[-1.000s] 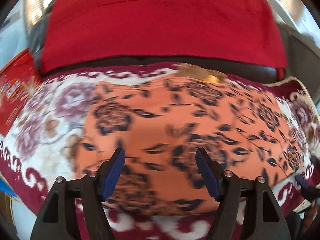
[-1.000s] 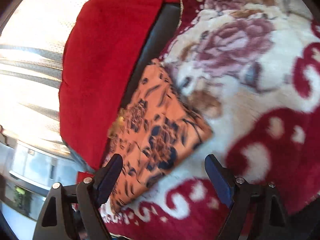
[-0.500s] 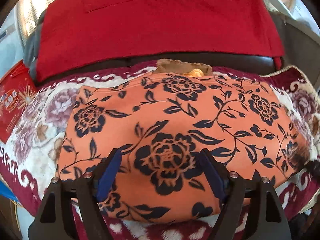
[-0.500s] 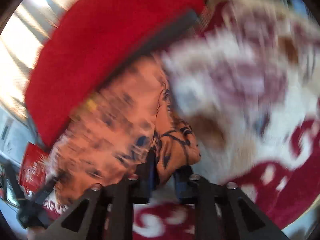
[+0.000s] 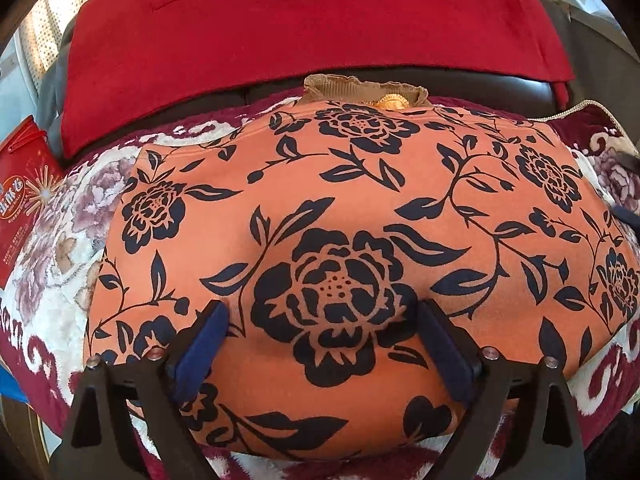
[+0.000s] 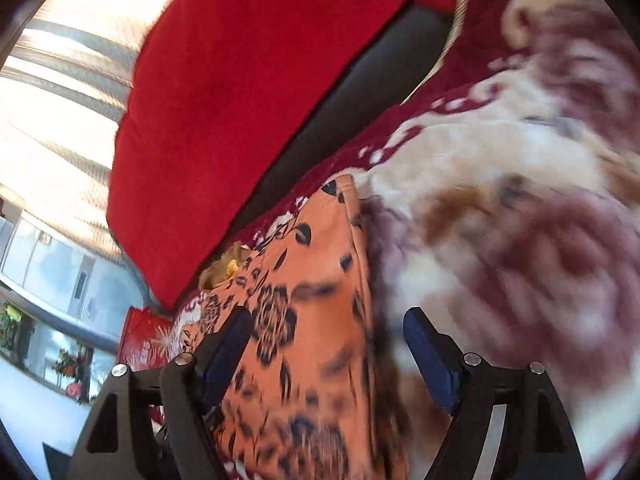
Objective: Fold small clothes
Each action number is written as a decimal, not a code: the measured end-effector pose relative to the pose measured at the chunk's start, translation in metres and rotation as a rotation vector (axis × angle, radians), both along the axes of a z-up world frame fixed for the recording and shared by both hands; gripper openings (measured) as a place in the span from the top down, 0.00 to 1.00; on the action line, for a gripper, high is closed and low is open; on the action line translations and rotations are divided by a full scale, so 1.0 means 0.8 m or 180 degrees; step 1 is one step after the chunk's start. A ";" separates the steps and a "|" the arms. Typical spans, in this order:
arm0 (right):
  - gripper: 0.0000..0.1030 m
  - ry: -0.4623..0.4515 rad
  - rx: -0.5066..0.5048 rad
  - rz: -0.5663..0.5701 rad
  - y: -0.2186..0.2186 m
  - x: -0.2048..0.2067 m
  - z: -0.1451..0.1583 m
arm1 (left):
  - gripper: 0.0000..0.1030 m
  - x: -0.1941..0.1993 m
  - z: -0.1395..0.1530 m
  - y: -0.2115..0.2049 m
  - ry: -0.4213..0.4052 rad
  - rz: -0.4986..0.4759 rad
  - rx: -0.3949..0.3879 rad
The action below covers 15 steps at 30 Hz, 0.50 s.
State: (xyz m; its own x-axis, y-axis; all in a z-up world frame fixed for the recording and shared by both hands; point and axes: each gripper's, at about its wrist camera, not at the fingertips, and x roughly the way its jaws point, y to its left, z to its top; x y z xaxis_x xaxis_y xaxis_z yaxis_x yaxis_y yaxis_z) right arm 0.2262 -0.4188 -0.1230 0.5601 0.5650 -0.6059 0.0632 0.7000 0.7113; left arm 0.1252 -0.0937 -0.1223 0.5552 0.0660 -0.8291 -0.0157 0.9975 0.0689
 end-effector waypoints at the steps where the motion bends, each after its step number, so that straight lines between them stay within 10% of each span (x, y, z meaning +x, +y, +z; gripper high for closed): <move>1: 0.21 0.0078 -0.0017 0.0035 0.004 0.021 -0.006 | 0.07 0.001 0.000 0.000 0.0008 0.0000 -0.0003; 5: 0.21 0.0343 -0.0051 0.0226 0.030 0.079 -0.027 | 0.05 0.006 -0.002 0.004 0.0011 -0.0010 -0.0027; 7: 0.39 0.0338 -0.0221 0.0377 0.048 0.096 -0.024 | 0.04 0.008 -0.002 0.005 0.0017 -0.0004 -0.0036; 8: 0.71 0.0329 -0.0371 0.0495 0.063 0.100 -0.016 | 0.04 0.009 -0.003 0.006 0.0021 -0.0004 -0.0040; 12: 0.82 -0.0170 -0.1053 0.0366 0.098 0.086 0.034 | 0.04 0.010 -0.004 0.009 0.0017 -0.0020 -0.0079; 15: 0.82 0.0175 -0.1646 0.0085 0.089 0.095 0.003 | 0.03 0.010 -0.005 0.007 0.0013 -0.0002 -0.0068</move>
State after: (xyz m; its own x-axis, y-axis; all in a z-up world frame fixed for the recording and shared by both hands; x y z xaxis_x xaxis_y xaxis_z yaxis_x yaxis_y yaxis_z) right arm 0.3024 -0.3476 -0.1202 0.5091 0.1979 -0.8376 0.0679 0.9609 0.2683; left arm 0.1333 -0.0877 -0.1261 0.5519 0.0480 -0.8326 -0.0148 0.9988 0.0477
